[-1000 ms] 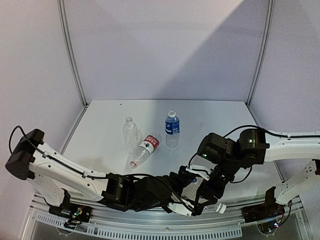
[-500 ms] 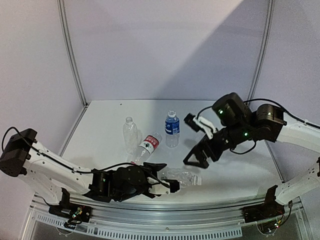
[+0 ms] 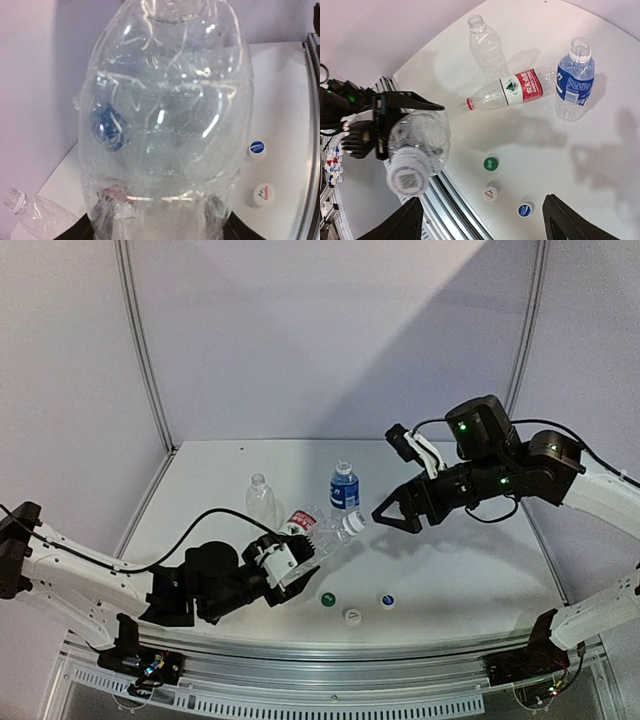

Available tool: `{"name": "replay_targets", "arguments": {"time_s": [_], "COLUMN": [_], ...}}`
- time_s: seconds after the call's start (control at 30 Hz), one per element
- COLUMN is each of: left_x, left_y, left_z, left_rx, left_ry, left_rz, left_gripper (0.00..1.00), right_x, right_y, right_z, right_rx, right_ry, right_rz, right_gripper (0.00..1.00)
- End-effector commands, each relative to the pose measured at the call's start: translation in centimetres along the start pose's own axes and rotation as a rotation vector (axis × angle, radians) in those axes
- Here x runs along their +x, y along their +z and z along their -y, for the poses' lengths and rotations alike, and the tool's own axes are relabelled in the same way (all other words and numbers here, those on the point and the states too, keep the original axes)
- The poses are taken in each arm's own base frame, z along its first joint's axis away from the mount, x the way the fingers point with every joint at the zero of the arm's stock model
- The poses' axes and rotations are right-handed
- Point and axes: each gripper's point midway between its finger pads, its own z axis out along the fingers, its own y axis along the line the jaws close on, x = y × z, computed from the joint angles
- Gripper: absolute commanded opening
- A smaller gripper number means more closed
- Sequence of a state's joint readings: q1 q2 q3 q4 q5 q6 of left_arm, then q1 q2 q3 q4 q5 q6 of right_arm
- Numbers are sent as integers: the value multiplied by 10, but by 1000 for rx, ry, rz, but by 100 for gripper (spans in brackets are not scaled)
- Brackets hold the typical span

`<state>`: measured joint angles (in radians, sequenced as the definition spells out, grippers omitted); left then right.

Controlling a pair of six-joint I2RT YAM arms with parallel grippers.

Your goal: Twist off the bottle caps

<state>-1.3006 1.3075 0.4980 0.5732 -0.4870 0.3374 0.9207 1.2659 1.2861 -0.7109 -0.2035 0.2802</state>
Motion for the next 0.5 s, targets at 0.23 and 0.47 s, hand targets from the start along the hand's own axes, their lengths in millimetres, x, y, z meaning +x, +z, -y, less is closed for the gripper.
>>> {"name": "replay_targets", "arguments": {"time_s": [0.23, 0.47], "left_x": [-1, -1], "left_y": [3, 4], "left_z": [4, 8], "left_rx": [43, 58], "left_ry": [-116, -111], "left_rz": [18, 21], "left_gripper": [37, 32], "right_x": [17, -1], "right_y": [2, 3], "right_z": [-40, -53], "right_rx": [-205, -265], "right_ry": [204, 286], "right_rz": [-204, -180], "right_gripper": [74, 69]}}
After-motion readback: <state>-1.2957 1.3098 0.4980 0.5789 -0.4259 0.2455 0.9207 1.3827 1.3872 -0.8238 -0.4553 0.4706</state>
